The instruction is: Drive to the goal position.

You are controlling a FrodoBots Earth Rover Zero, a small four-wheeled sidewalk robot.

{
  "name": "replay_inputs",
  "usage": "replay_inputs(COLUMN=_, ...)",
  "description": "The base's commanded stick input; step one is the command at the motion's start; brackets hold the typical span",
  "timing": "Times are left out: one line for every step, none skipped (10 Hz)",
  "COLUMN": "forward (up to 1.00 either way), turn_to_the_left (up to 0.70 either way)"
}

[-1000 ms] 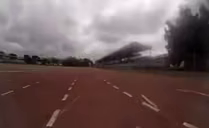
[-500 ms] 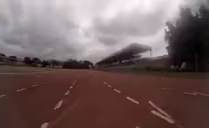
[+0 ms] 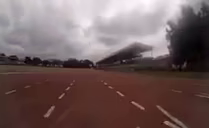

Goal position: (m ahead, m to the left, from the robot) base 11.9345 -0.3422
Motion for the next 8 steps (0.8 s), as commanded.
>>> replay_inputs(forward=0.7, turn_to_the_left=0.0)
replay_inputs(forward=0.7, turn_to_the_left=0.0)
replay_inputs(forward=0.7, turn_to_the_left=0.0)
replay_inputs(forward=0.7, turn_to_the_left=0.0)
replay_inputs(forward=0.7, turn_to_the_left=0.0)
replay_inputs(forward=0.7, turn_to_the_left=0.0)
replay_inputs(forward=0.7, turn_to_the_left=0.0)
replay_inputs(forward=0.7, turn_to_the_left=0.0)
